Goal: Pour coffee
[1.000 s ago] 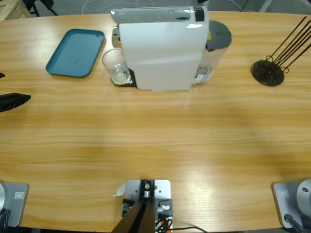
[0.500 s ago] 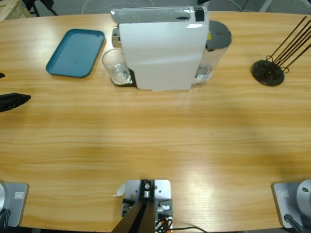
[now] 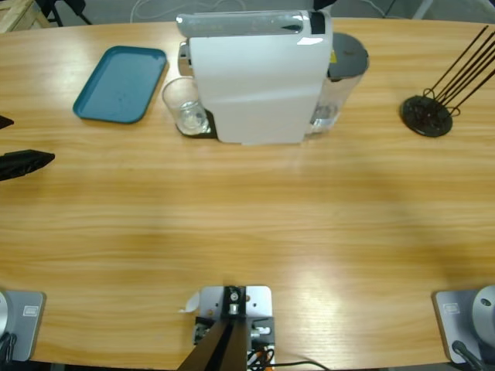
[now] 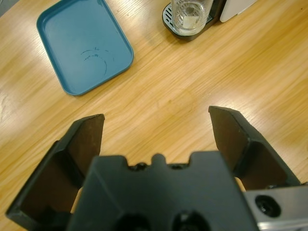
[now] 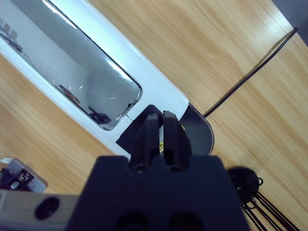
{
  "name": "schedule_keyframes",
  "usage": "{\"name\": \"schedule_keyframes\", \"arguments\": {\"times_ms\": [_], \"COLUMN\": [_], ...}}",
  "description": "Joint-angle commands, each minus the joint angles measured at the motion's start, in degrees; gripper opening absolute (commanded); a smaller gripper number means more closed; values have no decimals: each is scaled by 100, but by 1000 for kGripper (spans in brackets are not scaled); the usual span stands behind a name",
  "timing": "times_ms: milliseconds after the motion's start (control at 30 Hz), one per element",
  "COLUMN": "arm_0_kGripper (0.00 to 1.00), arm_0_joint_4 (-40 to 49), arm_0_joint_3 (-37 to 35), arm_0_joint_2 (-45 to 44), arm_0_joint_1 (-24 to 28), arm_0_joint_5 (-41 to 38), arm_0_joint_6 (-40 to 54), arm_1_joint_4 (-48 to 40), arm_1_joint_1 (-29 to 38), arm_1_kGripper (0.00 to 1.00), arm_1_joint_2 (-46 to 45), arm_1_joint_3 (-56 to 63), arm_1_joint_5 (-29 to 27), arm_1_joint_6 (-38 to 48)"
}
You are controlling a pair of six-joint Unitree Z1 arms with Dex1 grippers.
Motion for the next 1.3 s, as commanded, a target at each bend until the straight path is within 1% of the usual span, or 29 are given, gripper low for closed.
{"name": "schedule_keyframes", "arguments": {"times_ms": [33,300,433,633,733,833,867,900,967,1300], "arm_0_kGripper": [941,941,941,941,941,941,942,942,944,942], "arm_0_joint_4": [-87,-87,-87,-104,-162,-254,-268,-271,-271,-277], "arm_0_joint_3": [191,191,177,156,182,214,217,214,217,233], "arm_0_joint_2": [158,192,281,387,415,413,411,399,396,440], "arm_0_joint_1": [-36,-36,-36,-36,-36,-36,-36,-36,-36,-36], "arm_0_joint_5": [21,21,4,-22,-38,-40,-40,-38,-37,-110], "arm_0_joint_6": [-57,-57,-57,-57,-76,-157,-162,-162,-162,-194], "arm_1_joint_4": [69,61,1,-66,-451,-1254,-1400,-1456,-1467,-1381], "arm_1_joint_1": [2,1,-6,-68,-73,-70,-70,-70,-68,-68], "arm_1_kGripper": [0,0,0,0,0,0,24,82,168,168], "arm_1_joint_2": [311,174,-228,-772,-1278,-2030,-2206,-2304,-2369,-2202], "arm_1_joint_3": [47,-52,-243,108,866,2228,2544,2725,2783,2406], "arm_1_joint_5": [-74,-108,-83,-65,-20,151,212,249,276,260], "arm_1_joint_6": [-10,-28,-46,-46,39,281,322,338,350,359]}}
